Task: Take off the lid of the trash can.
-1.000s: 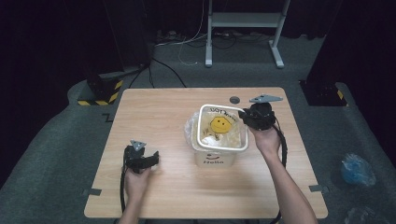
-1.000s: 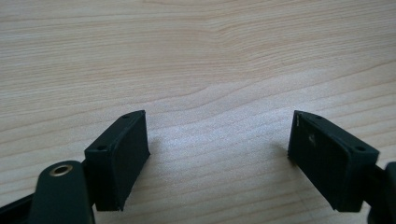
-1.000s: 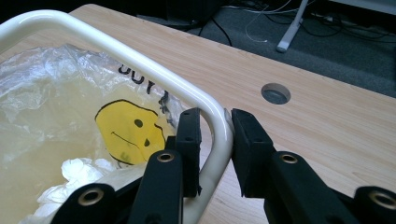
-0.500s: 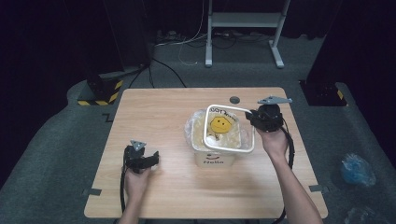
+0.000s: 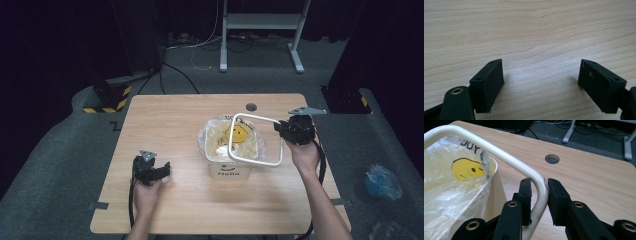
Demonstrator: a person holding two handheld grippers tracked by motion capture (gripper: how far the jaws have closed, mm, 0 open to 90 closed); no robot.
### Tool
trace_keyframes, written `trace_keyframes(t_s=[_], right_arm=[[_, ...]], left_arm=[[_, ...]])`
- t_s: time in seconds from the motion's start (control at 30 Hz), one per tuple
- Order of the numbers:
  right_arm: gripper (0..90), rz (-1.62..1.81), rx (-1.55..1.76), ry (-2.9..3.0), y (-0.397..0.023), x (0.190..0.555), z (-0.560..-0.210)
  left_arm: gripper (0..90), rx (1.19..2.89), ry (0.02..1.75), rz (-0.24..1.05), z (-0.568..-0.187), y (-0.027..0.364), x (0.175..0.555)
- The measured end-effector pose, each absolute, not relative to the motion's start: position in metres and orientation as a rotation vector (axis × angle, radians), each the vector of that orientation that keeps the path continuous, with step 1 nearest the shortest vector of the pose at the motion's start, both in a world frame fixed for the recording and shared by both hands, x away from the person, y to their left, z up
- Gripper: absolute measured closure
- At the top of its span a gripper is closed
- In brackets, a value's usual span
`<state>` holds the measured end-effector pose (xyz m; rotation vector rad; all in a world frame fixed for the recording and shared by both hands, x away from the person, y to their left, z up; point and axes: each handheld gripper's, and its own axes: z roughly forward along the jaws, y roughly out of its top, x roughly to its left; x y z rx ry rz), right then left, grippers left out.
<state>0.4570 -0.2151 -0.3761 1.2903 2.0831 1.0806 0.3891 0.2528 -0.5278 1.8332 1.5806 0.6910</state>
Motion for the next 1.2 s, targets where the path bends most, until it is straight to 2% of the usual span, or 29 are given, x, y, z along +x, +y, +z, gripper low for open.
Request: trace_keyframes(t_s=[1.2], right_arm=[[74.2, 1.080, 1.364, 2.026, -0.267, 0.443, -0.385]], left_arm=[[20.6, 1.835, 1.579, 0.692, -0.528, 0.253, 0.389]])
